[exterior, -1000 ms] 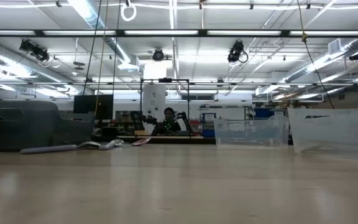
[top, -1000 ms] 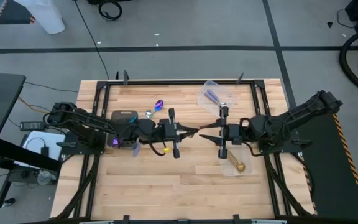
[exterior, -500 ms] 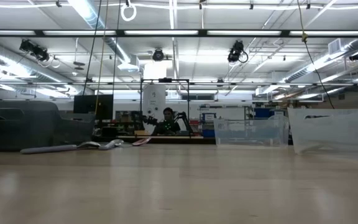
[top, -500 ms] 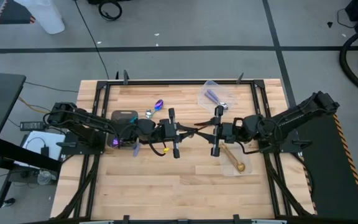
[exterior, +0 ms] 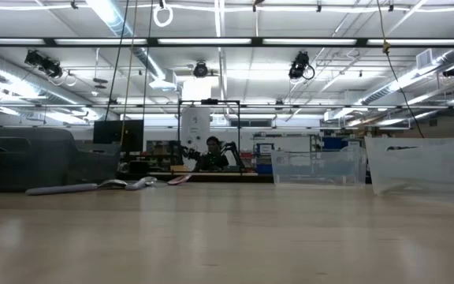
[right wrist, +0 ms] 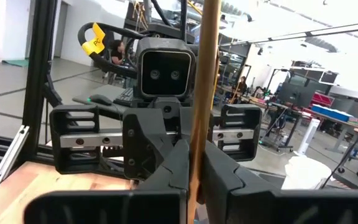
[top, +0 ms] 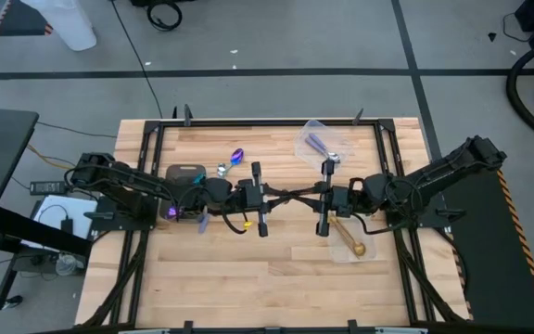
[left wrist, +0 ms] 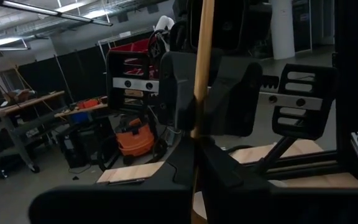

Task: Sort silverware by color (type)
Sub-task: Put the gold spoon into the bottom transparent bin

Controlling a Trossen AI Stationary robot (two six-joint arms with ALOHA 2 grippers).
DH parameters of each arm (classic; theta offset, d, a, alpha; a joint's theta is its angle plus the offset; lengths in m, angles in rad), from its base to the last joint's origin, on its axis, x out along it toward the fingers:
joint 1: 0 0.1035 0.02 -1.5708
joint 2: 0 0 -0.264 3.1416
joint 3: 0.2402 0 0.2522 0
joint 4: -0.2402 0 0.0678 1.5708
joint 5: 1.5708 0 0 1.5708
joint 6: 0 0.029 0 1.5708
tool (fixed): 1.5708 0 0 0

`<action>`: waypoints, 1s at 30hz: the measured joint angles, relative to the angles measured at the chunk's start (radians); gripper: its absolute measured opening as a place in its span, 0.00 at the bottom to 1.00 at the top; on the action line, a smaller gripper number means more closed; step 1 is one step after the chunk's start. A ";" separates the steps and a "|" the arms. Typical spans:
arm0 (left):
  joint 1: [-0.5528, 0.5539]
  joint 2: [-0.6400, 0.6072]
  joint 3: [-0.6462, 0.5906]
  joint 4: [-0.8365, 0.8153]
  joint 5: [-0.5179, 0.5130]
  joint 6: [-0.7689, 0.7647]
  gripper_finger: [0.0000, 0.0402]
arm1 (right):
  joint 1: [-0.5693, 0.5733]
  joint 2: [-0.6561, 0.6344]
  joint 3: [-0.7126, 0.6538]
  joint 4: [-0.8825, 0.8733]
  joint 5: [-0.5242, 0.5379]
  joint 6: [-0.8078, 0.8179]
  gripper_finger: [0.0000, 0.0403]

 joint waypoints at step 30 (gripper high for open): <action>-0.005 -0.004 0.000 -0.068 -0.006 0.032 0.32 | -0.028 -0.251 0.000 -0.541 0.016 0.385 0.08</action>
